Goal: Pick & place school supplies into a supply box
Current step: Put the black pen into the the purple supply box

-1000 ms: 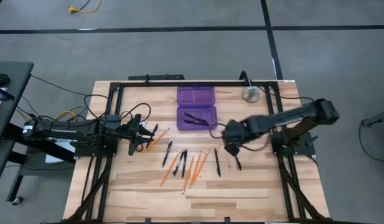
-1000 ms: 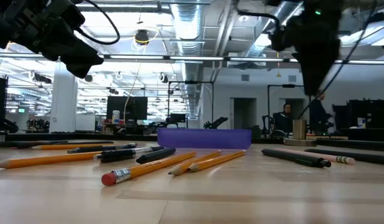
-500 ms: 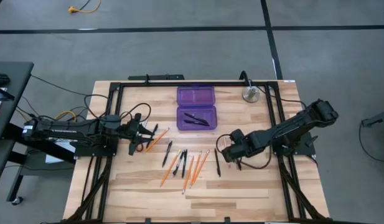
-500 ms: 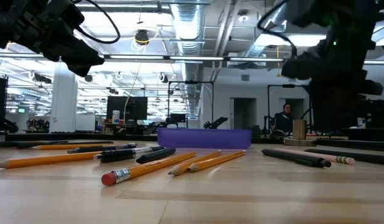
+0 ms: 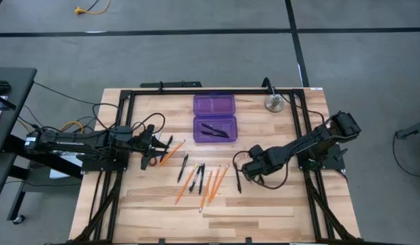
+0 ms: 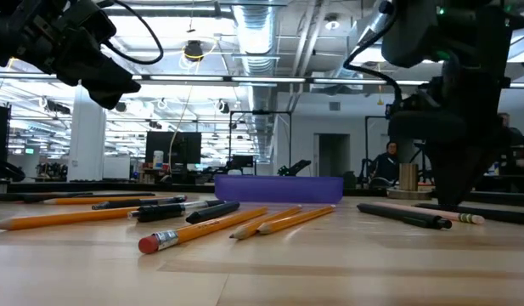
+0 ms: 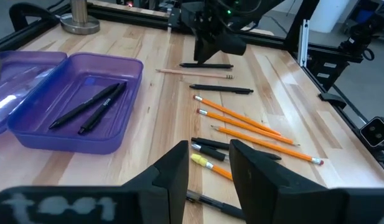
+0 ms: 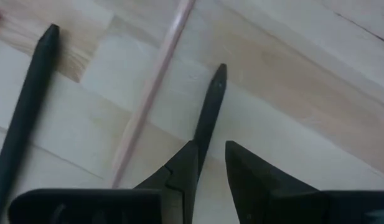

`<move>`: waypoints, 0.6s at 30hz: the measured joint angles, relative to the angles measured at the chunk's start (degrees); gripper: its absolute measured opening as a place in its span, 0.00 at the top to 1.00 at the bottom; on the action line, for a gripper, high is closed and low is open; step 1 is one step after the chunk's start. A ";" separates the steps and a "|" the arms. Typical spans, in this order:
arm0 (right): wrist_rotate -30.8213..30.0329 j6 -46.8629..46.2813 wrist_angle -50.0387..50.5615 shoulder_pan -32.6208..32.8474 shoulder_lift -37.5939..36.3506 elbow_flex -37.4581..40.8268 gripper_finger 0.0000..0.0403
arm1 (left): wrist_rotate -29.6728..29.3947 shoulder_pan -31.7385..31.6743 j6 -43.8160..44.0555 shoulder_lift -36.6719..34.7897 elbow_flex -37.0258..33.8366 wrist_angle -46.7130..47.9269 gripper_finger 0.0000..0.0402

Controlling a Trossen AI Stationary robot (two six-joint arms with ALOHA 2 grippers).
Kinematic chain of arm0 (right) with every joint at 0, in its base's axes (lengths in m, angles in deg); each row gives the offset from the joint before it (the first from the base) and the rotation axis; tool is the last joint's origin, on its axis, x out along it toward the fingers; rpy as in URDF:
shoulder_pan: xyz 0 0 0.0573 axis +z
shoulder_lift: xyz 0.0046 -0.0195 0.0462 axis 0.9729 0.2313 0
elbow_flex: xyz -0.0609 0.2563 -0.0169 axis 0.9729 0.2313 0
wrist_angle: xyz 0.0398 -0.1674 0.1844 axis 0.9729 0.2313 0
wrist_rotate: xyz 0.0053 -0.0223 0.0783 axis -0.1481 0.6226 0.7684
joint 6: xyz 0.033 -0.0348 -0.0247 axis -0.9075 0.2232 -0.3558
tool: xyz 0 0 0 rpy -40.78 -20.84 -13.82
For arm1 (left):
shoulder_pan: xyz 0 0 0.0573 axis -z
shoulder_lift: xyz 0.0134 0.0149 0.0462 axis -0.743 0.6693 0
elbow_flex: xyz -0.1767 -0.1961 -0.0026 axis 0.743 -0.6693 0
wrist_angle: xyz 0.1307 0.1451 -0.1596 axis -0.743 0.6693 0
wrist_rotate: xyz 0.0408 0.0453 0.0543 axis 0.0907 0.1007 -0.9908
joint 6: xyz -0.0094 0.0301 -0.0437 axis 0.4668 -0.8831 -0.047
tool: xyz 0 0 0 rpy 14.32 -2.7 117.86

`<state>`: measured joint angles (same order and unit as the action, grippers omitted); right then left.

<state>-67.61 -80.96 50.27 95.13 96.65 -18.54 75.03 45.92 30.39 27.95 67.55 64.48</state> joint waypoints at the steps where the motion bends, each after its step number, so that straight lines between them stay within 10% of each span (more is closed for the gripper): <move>1: 0.06 0.44 0.02 0.00 0.07 0.00 0.81 | 0.01 0.00 0.00 0.00 0.00 0.01 0.74; 18: 1.08 4.89 -1.33 -2.32 4.23 -0.15 0.84 | -0.09 0.00 -0.40 0.00 0.00 0.94 0.74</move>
<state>-66.53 -76.07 48.94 92.81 100.87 -18.68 74.94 45.92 29.98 27.95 67.55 65.42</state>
